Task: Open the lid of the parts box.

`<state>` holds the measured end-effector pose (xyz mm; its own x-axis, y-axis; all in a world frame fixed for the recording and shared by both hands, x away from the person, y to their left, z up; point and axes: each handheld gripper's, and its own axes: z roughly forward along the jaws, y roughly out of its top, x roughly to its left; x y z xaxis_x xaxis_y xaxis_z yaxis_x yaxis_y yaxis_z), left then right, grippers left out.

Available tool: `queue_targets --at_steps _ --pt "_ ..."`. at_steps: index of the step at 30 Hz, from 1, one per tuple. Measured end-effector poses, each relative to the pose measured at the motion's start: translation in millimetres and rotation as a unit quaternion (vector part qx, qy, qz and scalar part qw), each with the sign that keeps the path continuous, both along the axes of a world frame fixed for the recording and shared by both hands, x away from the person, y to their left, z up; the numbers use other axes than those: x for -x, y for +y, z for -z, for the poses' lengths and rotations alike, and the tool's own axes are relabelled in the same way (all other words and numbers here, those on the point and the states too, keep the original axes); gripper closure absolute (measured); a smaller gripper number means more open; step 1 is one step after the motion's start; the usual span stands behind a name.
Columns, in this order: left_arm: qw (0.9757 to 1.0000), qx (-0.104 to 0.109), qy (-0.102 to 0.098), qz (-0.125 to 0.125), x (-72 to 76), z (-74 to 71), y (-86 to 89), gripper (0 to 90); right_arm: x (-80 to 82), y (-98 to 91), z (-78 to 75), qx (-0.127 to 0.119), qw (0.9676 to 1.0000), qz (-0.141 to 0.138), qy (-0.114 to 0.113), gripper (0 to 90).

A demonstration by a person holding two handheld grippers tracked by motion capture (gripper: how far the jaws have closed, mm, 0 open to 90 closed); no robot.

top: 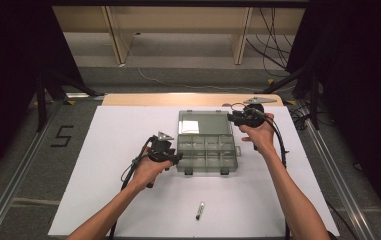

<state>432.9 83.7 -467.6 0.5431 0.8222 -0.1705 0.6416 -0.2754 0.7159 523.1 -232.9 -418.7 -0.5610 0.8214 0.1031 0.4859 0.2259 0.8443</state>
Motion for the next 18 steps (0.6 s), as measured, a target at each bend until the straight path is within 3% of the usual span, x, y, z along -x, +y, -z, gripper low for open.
queue_targets --at_steps 2,5,7,11,18 --pt "0.9998 0.017 0.001 -0.006 0.2 -2.5 1.2 48.7 7.7 4.1 -2.8 -0.005 0.9998 -0.016 -0.011 55.6" --pt "0.9996 0.028 0.003 -0.001 0.6 -5.6 5.5 39.9 17.9 11.0 -11.6 0.020 0.9986 -0.039 -0.029 46.9" --pt "0.9995 0.029 -0.009 0.003 2.1 -8.5 9.6 35.7 24.4 16.1 -17.0 0.020 0.9973 -0.066 -0.025 41.8" --pt "0.9983 0.053 -0.026 -0.004 5.9 -18.8 20.7 32.3 40.0 30.2 -23.5 0.055 0.9937 -0.095 -0.019 36.9" --pt "0.9973 0.065 -0.032 -0.016 16.7 -26.1 35.0 28.7 64.2 47.1 -30.6 0.080 0.9902 -0.114 -0.003 32.7"
